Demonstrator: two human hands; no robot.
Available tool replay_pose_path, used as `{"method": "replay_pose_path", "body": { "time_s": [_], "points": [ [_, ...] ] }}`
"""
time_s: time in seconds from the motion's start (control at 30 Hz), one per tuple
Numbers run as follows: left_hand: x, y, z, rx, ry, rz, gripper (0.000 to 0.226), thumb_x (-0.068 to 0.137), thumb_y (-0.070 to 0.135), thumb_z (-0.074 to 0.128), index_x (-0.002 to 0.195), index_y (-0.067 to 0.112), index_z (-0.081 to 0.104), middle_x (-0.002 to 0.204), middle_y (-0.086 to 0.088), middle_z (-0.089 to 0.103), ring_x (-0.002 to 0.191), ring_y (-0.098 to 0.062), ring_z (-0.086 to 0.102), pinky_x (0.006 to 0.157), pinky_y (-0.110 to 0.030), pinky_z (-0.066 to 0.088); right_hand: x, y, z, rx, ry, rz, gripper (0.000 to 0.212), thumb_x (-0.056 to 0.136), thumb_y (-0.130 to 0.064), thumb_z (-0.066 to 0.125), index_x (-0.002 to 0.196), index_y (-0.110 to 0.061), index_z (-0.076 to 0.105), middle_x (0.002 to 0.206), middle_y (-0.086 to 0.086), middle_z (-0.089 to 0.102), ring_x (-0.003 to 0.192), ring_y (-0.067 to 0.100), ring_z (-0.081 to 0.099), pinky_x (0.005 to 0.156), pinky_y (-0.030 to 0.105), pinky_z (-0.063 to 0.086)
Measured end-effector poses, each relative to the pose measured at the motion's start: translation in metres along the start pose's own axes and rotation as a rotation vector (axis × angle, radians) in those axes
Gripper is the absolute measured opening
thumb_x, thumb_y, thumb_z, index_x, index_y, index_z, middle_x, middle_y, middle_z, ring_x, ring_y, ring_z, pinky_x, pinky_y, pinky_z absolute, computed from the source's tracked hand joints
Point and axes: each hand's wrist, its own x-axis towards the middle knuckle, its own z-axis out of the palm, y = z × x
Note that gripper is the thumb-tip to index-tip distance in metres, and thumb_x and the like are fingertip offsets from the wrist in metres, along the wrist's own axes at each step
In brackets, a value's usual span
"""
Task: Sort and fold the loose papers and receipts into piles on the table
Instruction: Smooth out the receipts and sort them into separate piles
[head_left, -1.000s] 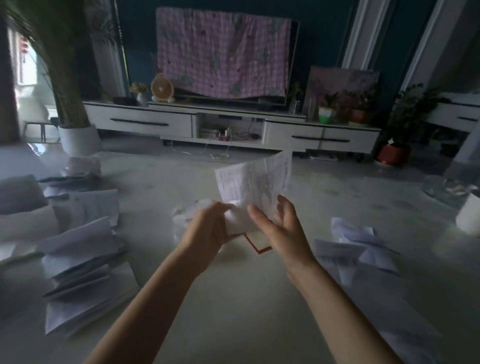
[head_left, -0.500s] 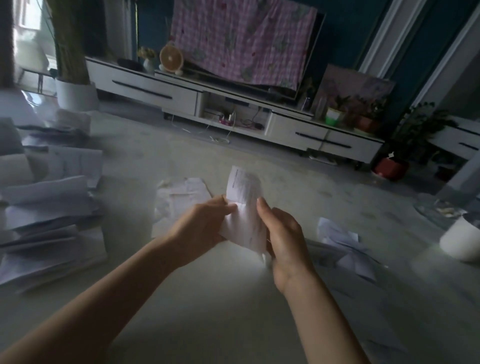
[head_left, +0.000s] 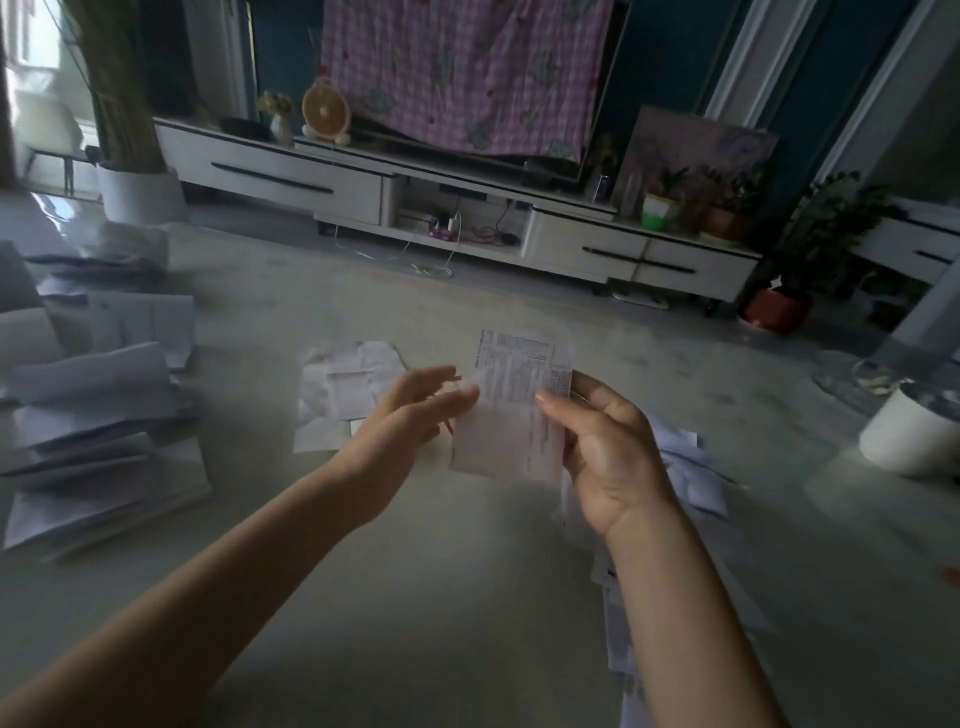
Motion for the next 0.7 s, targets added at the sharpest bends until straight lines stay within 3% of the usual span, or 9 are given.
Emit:
{"method": "replay_pose_path", "body": {
  "time_s": [0.07, 0.13, 0.23, 0.37, 0.47, 0.57, 0.63, 0.7],
  "points": [
    [-0.004, 0.003, 0.0, 0.022, -0.114, -0.047, 0.043, 0.071, 0.037, 0.074, 0.107, 0.018, 0.061, 0.108, -0.002, 0.069, 0.102, -0.018, 0.064, 0.095, -0.037, 0.048, -0.001, -0.001, -0.003, -0.005, -0.027, -0.028, 0.028, 0.083, 0.005, 0.058, 0.111, -0.001, 0.062, 0.099, 0.01, 0.07, 0.084, 0.018, 0.066, 0.074, 0.026, 0.055],
    [-0.01, 0.007, 0.005, 0.047, -0.184, -0.052, 0.025, 0.078, 0.029, 0.063, 0.099, 0.015, 0.064, 0.093, 0.001, 0.073, 0.089, -0.014, 0.068, 0.083, -0.033, 0.053, -0.002, -0.001, -0.002, -0.045, -0.024, -0.056, 0.026, 0.083, 0.005, 0.059, 0.108, -0.002, 0.062, 0.099, 0.011, 0.07, 0.087, 0.019, 0.067, 0.081, 0.03, 0.054],
    [-0.013, 0.004, 0.01, 0.13, -0.09, -0.014, 0.01, 0.088, 0.017, 0.057, 0.091, 0.016, 0.066, 0.085, 0.002, 0.071, 0.076, -0.01, 0.067, 0.072, -0.032, 0.056, -0.003, 0.002, 0.0, -0.159, -0.062, -0.087, 0.018, 0.085, 0.002, 0.059, 0.098, -0.008, 0.064, 0.097, 0.01, 0.07, 0.087, 0.019, 0.067, 0.077, 0.024, 0.053],
    [-0.014, 0.005, 0.01, 0.115, -0.017, -0.006, 0.015, 0.094, 0.011, 0.05, 0.091, 0.017, 0.063, 0.091, -0.007, 0.064, 0.071, -0.014, 0.063, 0.051, -0.026, 0.053, -0.006, 0.003, 0.001, -0.305, -0.128, -0.045, 0.017, 0.089, -0.001, 0.053, 0.093, -0.014, 0.064, 0.088, 0.004, 0.068, 0.076, 0.014, 0.062, 0.061, 0.02, 0.048],
    [-0.015, 0.012, 0.012, 0.004, -0.013, -0.035, 0.03, 0.092, -0.001, 0.039, 0.083, 0.014, 0.063, 0.084, -0.008, 0.064, 0.069, -0.019, 0.061, 0.046, -0.024, 0.05, -0.002, 0.007, 0.002, -0.304, -0.05, -0.079, 0.042, 0.085, 0.013, 0.042, 0.067, -0.016, 0.067, 0.084, 0.006, 0.067, 0.088, 0.022, 0.062, 0.077, 0.031, 0.049],
    [-0.013, 0.015, 0.011, -0.194, -0.058, -0.141, 0.016, 0.074, 0.015, 0.05, 0.078, 0.013, 0.065, 0.079, -0.008, 0.069, 0.067, -0.022, 0.064, 0.051, -0.027, 0.055, 0.0, 0.01, 0.004, -0.31, 0.015, -0.14, 0.059, 0.082, 0.019, 0.037, 0.045, -0.019, 0.063, 0.079, 0.0, 0.068, 0.095, 0.023, 0.063, 0.091, 0.04, 0.048],
    [-0.012, 0.015, 0.007, -0.278, -0.126, -0.21, 0.031, 0.078, 0.033, 0.049, 0.09, 0.01, 0.065, 0.084, -0.011, 0.067, 0.069, -0.024, 0.066, 0.056, -0.031, 0.057, -0.002, 0.009, 0.004, -0.38, 0.025, -0.229, 0.056, 0.083, 0.019, 0.038, 0.049, -0.018, 0.063, 0.077, -0.007, 0.066, 0.085, 0.011, 0.062, 0.085, 0.035, 0.051],
    [-0.012, 0.012, 0.006, -0.185, -0.164, -0.243, 0.037, 0.085, 0.039, 0.049, 0.097, 0.007, 0.065, 0.086, -0.012, 0.066, 0.071, -0.021, 0.067, 0.057, -0.03, 0.057, -0.004, 0.01, 0.004, -0.494, 0.012, -0.315, 0.05, 0.085, 0.016, 0.04, 0.056, -0.018, 0.064, 0.077, -0.013, 0.064, 0.077, 0.001, 0.06, 0.077, 0.023, 0.05]
  ]
}}
